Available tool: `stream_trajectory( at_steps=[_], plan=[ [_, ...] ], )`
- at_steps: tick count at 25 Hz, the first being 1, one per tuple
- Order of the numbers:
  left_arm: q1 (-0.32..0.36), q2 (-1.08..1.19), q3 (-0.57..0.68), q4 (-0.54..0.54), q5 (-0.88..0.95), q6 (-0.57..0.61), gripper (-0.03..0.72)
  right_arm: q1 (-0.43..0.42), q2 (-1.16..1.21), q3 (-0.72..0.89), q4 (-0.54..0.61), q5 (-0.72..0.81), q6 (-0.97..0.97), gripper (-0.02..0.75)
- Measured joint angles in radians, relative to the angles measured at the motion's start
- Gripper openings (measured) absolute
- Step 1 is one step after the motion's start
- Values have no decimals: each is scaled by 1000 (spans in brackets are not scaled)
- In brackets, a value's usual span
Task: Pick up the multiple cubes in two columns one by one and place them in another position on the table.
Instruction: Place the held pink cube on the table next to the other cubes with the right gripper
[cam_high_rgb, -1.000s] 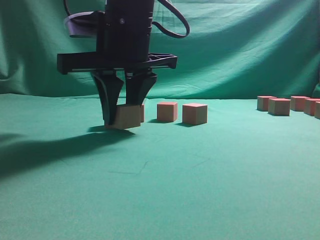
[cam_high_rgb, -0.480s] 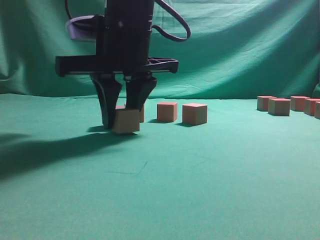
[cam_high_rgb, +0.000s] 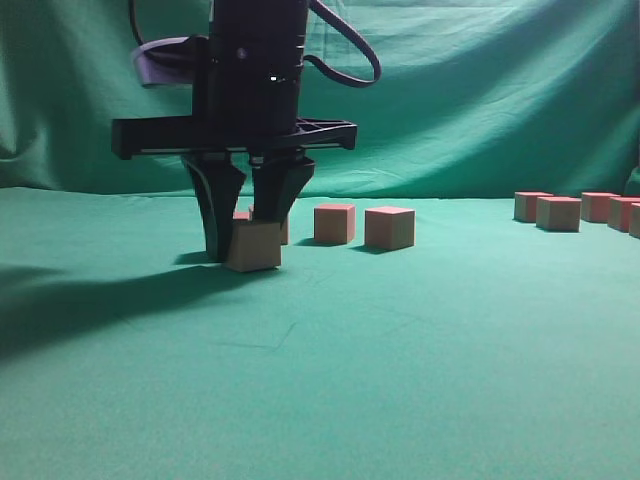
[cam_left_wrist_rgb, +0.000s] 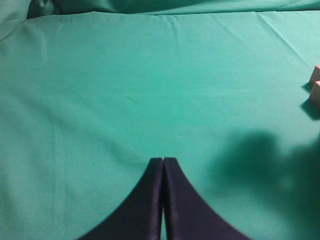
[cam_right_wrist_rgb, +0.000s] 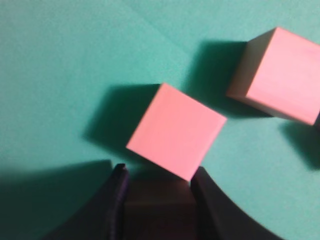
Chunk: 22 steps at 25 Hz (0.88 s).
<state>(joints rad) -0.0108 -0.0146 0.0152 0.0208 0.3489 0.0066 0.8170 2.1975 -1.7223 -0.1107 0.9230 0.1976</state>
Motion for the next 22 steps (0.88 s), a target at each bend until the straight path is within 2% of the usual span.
stream_trajectory(
  at_steps=[7, 8, 14, 20, 21, 22],
  plan=[
    [0, 0, 0, 0, 0, 1, 0, 0, 3, 0, -2, 0, 0, 266],
    [0, 0, 0, 0, 0, 1, 0, 0, 2, 0, -2, 0, 0, 324],
    [0, 0, 0, 0, 0, 1, 0, 0, 2, 0, -11, 0, 0, 536],
    [0, 0, 0, 0, 0, 1, 0, 0, -6, -49, -12, 74, 0, 536],
    [0, 0, 0, 0, 0, 1, 0, 0, -12, -65, -12, 93, -2, 576],
    [0, 0, 0, 0, 0, 1, 0, 0, -25, -86, -12, 115, -2, 561]
  ],
)
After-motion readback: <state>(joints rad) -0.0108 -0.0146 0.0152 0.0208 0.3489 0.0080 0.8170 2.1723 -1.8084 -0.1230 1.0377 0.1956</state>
